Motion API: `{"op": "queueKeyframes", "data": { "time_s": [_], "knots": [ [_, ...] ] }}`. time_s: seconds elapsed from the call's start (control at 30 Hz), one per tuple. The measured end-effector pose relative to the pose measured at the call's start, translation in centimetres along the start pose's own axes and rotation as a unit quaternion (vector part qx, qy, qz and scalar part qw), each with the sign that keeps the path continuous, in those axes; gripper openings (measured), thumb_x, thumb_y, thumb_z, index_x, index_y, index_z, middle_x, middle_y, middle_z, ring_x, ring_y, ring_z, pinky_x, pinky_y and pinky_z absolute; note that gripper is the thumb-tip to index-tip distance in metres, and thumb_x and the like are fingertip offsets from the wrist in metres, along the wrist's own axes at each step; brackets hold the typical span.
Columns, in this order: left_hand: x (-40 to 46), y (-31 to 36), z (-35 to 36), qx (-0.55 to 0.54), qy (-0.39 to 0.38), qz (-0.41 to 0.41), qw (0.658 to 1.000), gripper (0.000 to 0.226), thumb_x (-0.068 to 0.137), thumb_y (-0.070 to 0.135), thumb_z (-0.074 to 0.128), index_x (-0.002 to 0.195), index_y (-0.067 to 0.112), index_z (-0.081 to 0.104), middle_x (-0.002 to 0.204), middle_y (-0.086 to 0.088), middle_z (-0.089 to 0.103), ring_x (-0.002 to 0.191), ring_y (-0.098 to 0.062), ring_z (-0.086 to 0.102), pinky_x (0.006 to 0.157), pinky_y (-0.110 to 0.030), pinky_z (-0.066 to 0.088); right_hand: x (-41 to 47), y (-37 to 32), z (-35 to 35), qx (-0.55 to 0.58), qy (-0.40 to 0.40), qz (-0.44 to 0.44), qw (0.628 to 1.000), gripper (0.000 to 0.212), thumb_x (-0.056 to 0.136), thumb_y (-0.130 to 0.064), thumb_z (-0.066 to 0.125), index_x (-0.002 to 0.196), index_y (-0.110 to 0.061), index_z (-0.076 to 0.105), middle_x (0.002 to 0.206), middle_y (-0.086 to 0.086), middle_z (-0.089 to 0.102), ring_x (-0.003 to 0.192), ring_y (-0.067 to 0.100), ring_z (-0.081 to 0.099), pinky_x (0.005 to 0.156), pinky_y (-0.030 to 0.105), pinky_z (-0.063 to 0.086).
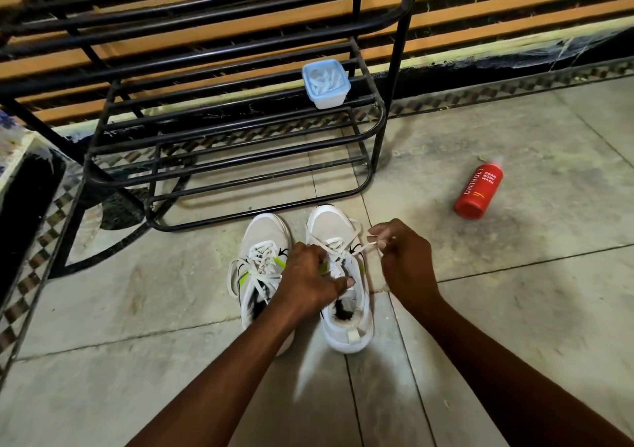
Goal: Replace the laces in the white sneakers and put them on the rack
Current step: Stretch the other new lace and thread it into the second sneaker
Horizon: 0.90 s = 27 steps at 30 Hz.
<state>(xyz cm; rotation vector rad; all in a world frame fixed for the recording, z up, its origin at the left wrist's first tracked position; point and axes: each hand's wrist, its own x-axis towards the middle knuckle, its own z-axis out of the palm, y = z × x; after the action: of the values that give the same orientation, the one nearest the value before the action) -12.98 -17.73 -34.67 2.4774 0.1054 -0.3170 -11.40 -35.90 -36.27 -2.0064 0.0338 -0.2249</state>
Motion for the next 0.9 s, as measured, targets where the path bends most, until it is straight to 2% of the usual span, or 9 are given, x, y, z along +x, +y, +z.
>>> {"op": "queueKeyframes", "data": {
  "time_s": [0.07, 0.13, 0.2, 0.3, 0.4, 0.5, 0.67, 0.77, 0.9],
  "knots": [
    [0.0, -0.2, 0.2, 0.001, 0.0, -0.002, 1.0, 0.054, 0.073, 0.047, 0.09, 0.109, 0.015, 0.065, 0.11, -0.004, 0.05, 0.103, -0.022, 0.054, 0.087, -0.031, 0.048, 0.3, -0.6, -0.3, 0.195, 0.027, 0.145, 0.97, 0.021, 0.082, 0.013, 0.05, 0.073, -0.006, 0.052, 0.091, 0.005, 0.074, 0.087, 0.025, 0.075, 0.08, 0.036, 0.055],
    [0.1, -0.6, 0.5, -0.005, -0.006, -0.001, 1.0, 0.053, 0.073, 0.047, 0.089, 0.107, 0.017, 0.061, 0.107, -0.001, 0.047, 0.103, -0.022, 0.055, 0.085, -0.033, 0.048, 0.8, -1.7, -0.6, 0.41, 0.027, 0.258, 0.874, 0.026, 0.084, 0.016, 0.037, 0.072, -0.005, 0.046, 0.083, 0.018, 0.067, 0.073, 0.035, 0.072, 0.081, 0.048, 0.058],
    [0.0, -0.7, 0.3, -0.013, -0.023, 0.002, 1.0, 0.054, 0.073, 0.049, 0.088, 0.11, 0.021, 0.059, 0.108, 0.0, 0.047, 0.104, -0.021, 0.054, 0.087, -0.034, 0.049, 1.7, -2.4, -1.0, 0.463, 0.038, 0.274, 0.842, 0.027, 0.079, 0.018, 0.03, 0.071, -0.005, 0.043, 0.072, 0.02, 0.056, 0.054, 0.028, 0.058, 0.069, 0.048, 0.059],
    [0.3, -0.8, 0.2, -0.02, -0.038, -0.004, 0.999, 0.057, 0.071, 0.05, 0.089, 0.109, 0.022, 0.058, 0.109, 0.0, 0.048, 0.108, -0.023, 0.054, 0.093, -0.038, 0.051, 3.0, -2.0, -1.6, 0.374, 0.02, 0.167, 0.912, 0.028, 0.075, 0.023, 0.03, 0.072, -0.003, 0.04, 0.069, 0.019, 0.05, 0.047, 0.016, 0.038, 0.052, 0.027, 0.036],
    [0.7, -0.6, 0.4, -0.012, -0.043, -0.02, 0.999, 0.081, 0.066, 0.053, 0.09, 0.131, 0.021, 0.053, 0.121, -0.004, 0.049, 0.117, -0.026, 0.054, 0.098, -0.039, 0.05, 3.9, -1.4, -2.3, 0.085, -0.078, -0.059, 0.992, 0.022, 0.077, 0.017, 0.039, 0.079, -0.005, 0.044, 0.073, 0.009, 0.056, 0.056, 0.012, 0.043, 0.055, 0.026, 0.034],
    [1.1, -0.4, 0.3, -0.012, -0.063, -0.033, 0.997, 0.126, 0.063, 0.051, 0.093, 0.162, 0.024, 0.021, 0.145, -0.01, 0.041, 0.136, -0.029, 0.047, 0.112, -0.038, 0.043, 3.4, -0.4, -1.7, -0.162, -0.2, -0.238, 0.936, 0.025, 0.069, 0.0, 0.037, 0.088, -0.015, 0.041, 0.083, -0.002, 0.045, 0.07, 0.017, 0.037, 0.063, 0.031, 0.031],
    [2.5, 0.0, 0.0, 0.009, -0.08, -0.054, 0.995, 0.126, 0.055, 0.046, 0.098, 0.154, 0.015, 0.027, 0.141, -0.011, 0.044, 0.136, -0.03, 0.044, 0.108, -0.034, 0.043, 2.2, 2.0, -0.1, -0.215, -0.226, -0.189, 0.931, 0.019, 0.072, -0.005, 0.043, 0.087, -0.016, 0.043, 0.082, 0.005, 0.051, 0.073, 0.024, 0.044, 0.067, 0.029, 0.03],
    [2.8, 0.6, 0.1, 0.02, -0.08, -0.082, 0.993, 0.135, 0.053, 0.048, 0.098, 0.155, 0.005, 0.021, 0.151, -0.014, 0.038, 0.143, -0.031, 0.038, 0.115, -0.036, 0.039, 2.4, 2.3, 0.4, -0.253, -0.206, -0.221, 0.919, 0.017, 0.078, 0.001, 0.056, 0.088, -0.011, 0.051, 0.082, 0.009, 0.055, 0.074, 0.028, 0.05, 0.068, 0.031, 0.034],
    [2.5, 0.8, 0.6, 0.029, -0.057, -0.079, 0.995, 0.122, 0.055, 0.044, 0.098, 0.145, 0.004, 0.026, 0.141, -0.015, 0.044, 0.134, -0.032, 0.045, 0.105, -0.033, 0.043, 2.5, 1.7, 0.9, -0.263, -0.203, -0.279, 0.901, 0.019, 0.074, 0.006, 0.063, 0.081, -0.009, 0.054, 0.074, 0.009, 0.054, 0.067, 0.026, 0.049, 0.069, 0.031, 0.034]
  ]
}}
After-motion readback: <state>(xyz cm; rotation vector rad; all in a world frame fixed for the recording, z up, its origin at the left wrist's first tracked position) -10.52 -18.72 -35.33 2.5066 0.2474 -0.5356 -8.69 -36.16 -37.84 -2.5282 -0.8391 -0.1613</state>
